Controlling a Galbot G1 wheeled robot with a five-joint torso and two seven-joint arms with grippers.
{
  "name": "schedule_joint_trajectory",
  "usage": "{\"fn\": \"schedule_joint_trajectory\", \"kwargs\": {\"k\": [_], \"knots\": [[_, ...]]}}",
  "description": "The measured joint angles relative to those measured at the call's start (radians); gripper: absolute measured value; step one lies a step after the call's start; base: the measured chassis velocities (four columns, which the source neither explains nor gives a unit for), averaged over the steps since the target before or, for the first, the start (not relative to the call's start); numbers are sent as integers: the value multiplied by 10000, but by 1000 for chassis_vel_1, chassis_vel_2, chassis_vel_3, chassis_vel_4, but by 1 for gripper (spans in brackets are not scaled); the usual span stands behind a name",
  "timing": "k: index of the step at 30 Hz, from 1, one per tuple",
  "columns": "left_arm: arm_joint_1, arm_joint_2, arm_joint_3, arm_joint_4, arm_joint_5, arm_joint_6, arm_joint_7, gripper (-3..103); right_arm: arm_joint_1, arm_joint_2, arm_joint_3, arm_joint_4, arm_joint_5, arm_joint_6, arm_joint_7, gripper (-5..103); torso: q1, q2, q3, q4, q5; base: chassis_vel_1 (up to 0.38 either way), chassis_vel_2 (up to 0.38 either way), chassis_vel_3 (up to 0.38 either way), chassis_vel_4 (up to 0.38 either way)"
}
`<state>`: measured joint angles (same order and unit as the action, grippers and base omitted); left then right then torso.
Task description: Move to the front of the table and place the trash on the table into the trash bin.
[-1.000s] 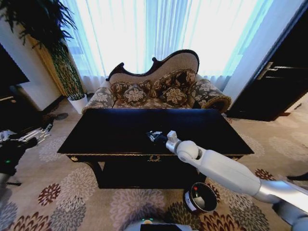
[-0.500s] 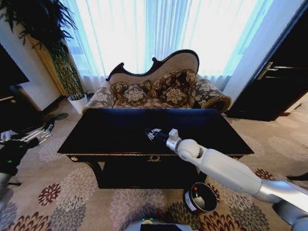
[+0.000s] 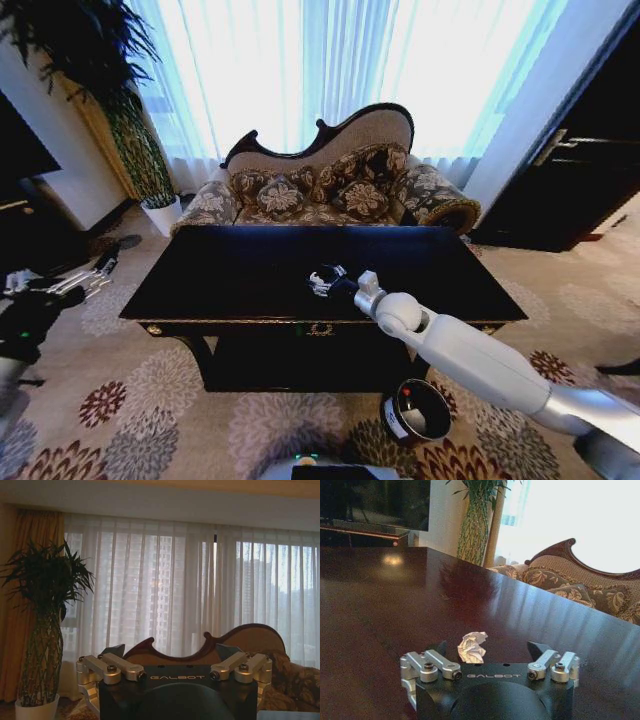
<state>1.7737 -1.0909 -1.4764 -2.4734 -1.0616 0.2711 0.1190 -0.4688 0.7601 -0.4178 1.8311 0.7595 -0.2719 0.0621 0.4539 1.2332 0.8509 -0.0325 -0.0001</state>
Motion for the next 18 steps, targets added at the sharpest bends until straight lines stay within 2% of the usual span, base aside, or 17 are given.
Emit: {"fn": "schedule_joint_trajectory", "kwargs": {"k": [1, 4, 6, 8, 11, 14, 16, 17, 18], "knots": [[0, 0, 0, 0, 0, 0, 0, 100, 0, 0, 0, 0, 0, 0, 0, 90, 0, 0, 0, 0, 0, 0, 0, 0, 0], [0, -34, 28, -34, 46, 6, -3, 100, 32, -4, -14, -3, 16, -41, -124, 101, 0, 0, 0, 0, 0, 0, 0, 0, 0], [6, -34, 11, -38, 45, 6, -4, 100, 51, -11, -14, -12, 46, -109, -170, 100, 0, 0, 0, 1, -1, 0, 0, 0, 0], [17, -36, -33, -44, 40, 6, -6, 100, 73, -31, -11, -22, 171, -253, -211, 96, 0, 0, 0, 0, 0, 0, 0, 0, 0], [44, -69, -61, -76, 34, 6, -6, 100, 88, -55, 4, -34, 316, -373, -219, 81, 0, 1, -1, 1, 0, 0, 0, 0, 0], [48, -87, -62, -105, 31, 6, -6, 100, 81, -69, 14, -16, 418, -420, -225, 76, 0, 1, -1, 0, -1, 0, 0, 0, 0], [44, -102, -57, -117, 33, 6, -6, 100, 44, -97, 34, 23, 440, -427, -247, 65, -1, 1, -1, 1, -1, 0, 0, 0, 0], [44, -102, -57, -117, 33, 6, -6, 100, 44, -97, 34, 23, 440, -427, -247, 65, -1, 1, -1, 1, -1, 0, 0, 0, 0], [44, -108, -53, -125, 34, 5, -6, 100, 20, -121, 49, 46, 449, -427, -257, 59, 0, 0, -1, 1, 0, 0, 0, 0, 0]]}}
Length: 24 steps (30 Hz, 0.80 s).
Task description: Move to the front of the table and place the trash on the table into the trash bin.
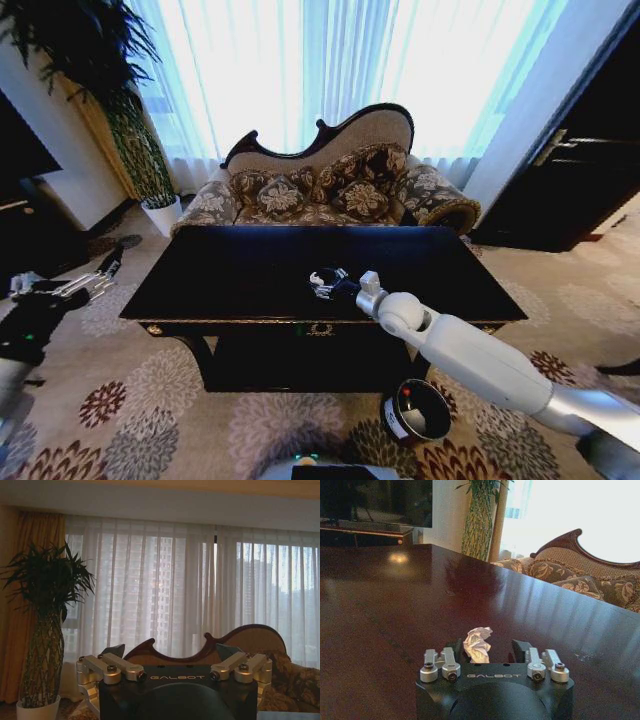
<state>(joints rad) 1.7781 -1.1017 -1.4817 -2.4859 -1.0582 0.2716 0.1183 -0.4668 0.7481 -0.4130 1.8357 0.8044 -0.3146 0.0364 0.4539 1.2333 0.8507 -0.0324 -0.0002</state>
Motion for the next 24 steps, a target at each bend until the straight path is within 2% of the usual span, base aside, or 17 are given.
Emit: {"fn": "schedule_joint_trajectory", "kwargs": {"k": [2, 3, 6, 8, 12, 13, 14, 16, 21, 24], "knots": [[0, -15, 3, -14, 0, -2, 0, 100, -35, -58, 31, 34, 13, 9, -46, 48, 0, 0, 0, 0, 0, 0, 0, 0, 0], [0, -15, 3, -14, 0, -2, 0, 100, -35, -58, 31, 34, 13, 9, -46, 48, 0, 0, 0, 0, 0, 0, 0, 0, 0], [2, -22, 3, -34, 0, -6, -1, 100, -65, -122, 82, 51, 41, 32, -138, 32, -1, 0, 1, 0, 0, 0, 0, 0, 0], [3, -22, 1, -42, 0, -8, -1, 100, -90, -151, 114, 57, 53, 59, -202, 32, -1, -1, 1, 0, 0, 0, 0, 0, 0], [-6, -22, 1, -64, -14, -11, -11, 100, -343, -296, 377, 103, 106, 394, -683, 10, 2, -3, 2, -1, 1, 0, 0, 0, 0], [-6, -22, 1, -64, -14, -11, -11, 100, -343, -296, 377, 103, 106, 394, -683, 10, 2, -3, 2, -1, 1, 0, 0, 0, 0], [-15, -25, 14, -68, -14, -12, -12, 100, -428, -329, 484, 116, 123, 545, -843, 5, 1, -3, 1, -1, 0, 0, 0, 0, 0], [-54, -30, 79, -69, -9, -14, -14, 100, -713, -428, 815, 201, 184, 860, -1162, 2, 1, -3, 2, 0, 1, 0, 0, 0, 0], [-174, -14, 252, -53, 21, -16, -18, 100, -1159, -662, 1413, 380, 362, 1156, -1449, 2, 1, -3, 2, 0, -1, 0, 0, 0, 0], [-397, 20, 509, 13, 65, -23, -20, 100, -1709, -1009, 2153, 612, 611, 1452, -1799, 2, 1, -3, 1, -2, 0, 0, 0, 0, 0]]}}
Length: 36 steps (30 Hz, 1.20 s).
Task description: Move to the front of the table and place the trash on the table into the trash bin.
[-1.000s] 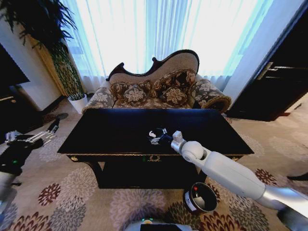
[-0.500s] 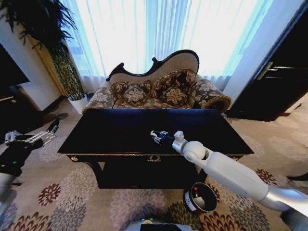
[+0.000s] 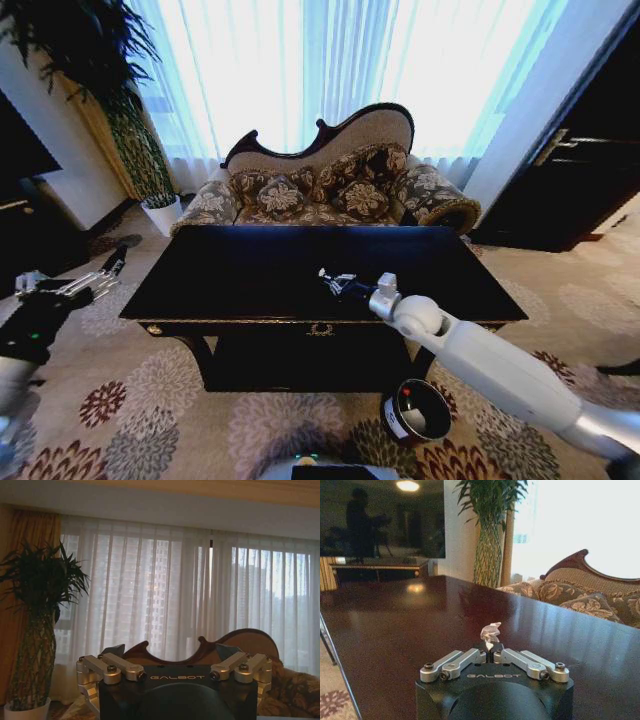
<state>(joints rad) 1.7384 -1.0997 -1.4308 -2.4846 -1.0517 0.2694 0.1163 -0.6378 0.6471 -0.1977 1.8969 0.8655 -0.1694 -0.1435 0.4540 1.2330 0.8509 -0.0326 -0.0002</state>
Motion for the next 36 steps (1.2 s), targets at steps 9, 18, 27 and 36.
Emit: {"fn": "schedule_joint_trajectory", "kwargs": {"k": [9, 18, 27, 36], "knots": [[-401, -34, 484, 219, 122, -35, -1, 100, -1279, -639, 1334, 445, 506, 481, -355, 2, 0, 0, 0, -3, 0, 0, 0, 0, 0], [-472, -434, 407, 43, 43, -94, -5, 100, -2485, -873, 2058, 626, 566, 861, -524, 2, -1, 1, 0, 3, 2, 0, 0, 0, 0], [-830, -471, 732, 156, -52, -101, -12, 100, -5799, -781, 5393, 1270, 811, 1336, -925, 2, -1, 2, 0, 1, -2, 0, 0, 0, 0], [-930, -487, 895, 320, -41, -144, -1, 100, -8437, 610, 7685, 1380, 792, 2413, -1914, 2, -3, 3, -1, 1, 0, 0, 0, 0, 0]]}}
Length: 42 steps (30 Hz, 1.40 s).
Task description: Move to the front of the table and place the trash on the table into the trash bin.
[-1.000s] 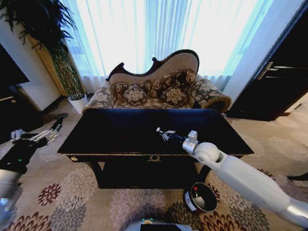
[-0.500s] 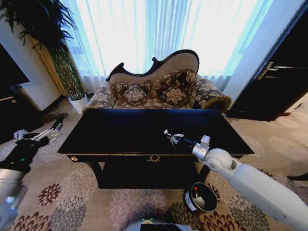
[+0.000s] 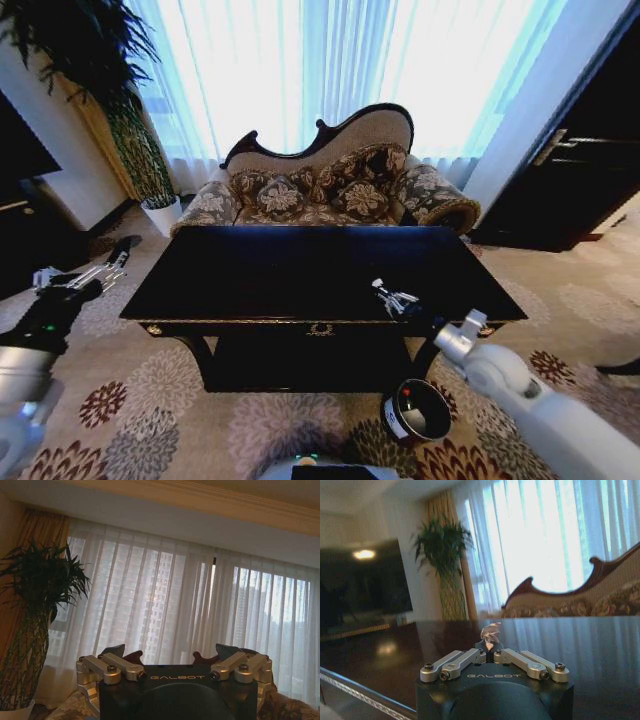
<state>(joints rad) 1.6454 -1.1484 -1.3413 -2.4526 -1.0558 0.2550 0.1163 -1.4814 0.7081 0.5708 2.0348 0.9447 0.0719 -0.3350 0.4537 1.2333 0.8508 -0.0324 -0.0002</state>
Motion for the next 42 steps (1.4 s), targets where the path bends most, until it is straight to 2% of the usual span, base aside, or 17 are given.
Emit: {"fn": "schedule_joint_trajectory", "kwargs": {"k": [1, 4, 5, 7, 10, 14, 22, 28, 33, 42], "knots": [[0, 0, 0, 0, 0, 0, 0, 100, 0, 0, 0, 0, 0, 0, 0, 2, 0, 0, 0, 0, 0, 0, 0, 0, 0], [-89, -63, 205, 75, 123, -5, 5, 100, -629, 602, 779, -205, 252, 893, -1319, 2, 0, 0, 0, 0, 0, 0, 0, 0, 0], [-89, -63, 205, 75, 123, -5, 5, 100, -629, 602, 779, -205, 252, 893, -1319, 2, 0, 0, 0, 0, 0, 0, 0, 0, 0], [-164, -101, 346, 127, 194, -7, 6, 100, -1058, 1055, 1471, -397, 584, 1377, -2453, 2, 0, 0, 0, -1, -1, 0, 0, 0, 0], [-259, -111, 450, 159, 230, -7, 6, 100, -1394, 1547, 2172, -837, 738, 1751, -3475, 2, 0, 0, 0, -1, 0, 0, 0, 0, 0], [-401, -138, 518, 247, 206, -8, 6, 100, -1620, 2029, 2553, -1556, 468, 2108, -3980, 2, 0, 0, 0, 0, 3, 0, 0, 0, 0], [-423, -272, 653, 290, 222, -24, 6, 100, -1871, 2754, 2465, -2938, -6, 2638, -4397, 2, 0, 0, 0, -1, 1, 0, 0, 0, 0], [-495, -227, 711, 344, 241, -29, 6, 100, -1670, 3019, 2053, -4249, -486, 3024, -4681, 2, 1, 0, 1, -1, -1, 0, 0, 0, 0], [-515, -249, 779, 332, 276, -31, 3, 100, -1186, 3432, 1107, -5114, -1138, 2924, -4043, 2, 2, -1, 0, 1, -1, 0, 0, 0, 0], [-383, -116, 395, 512, 99, -89, 0, 100, -320, 3411, 158, -6573, -2116, 2895, -3608, 2, 2, -1, 1, 0, -1, 0, 0, 0, 0]]}}
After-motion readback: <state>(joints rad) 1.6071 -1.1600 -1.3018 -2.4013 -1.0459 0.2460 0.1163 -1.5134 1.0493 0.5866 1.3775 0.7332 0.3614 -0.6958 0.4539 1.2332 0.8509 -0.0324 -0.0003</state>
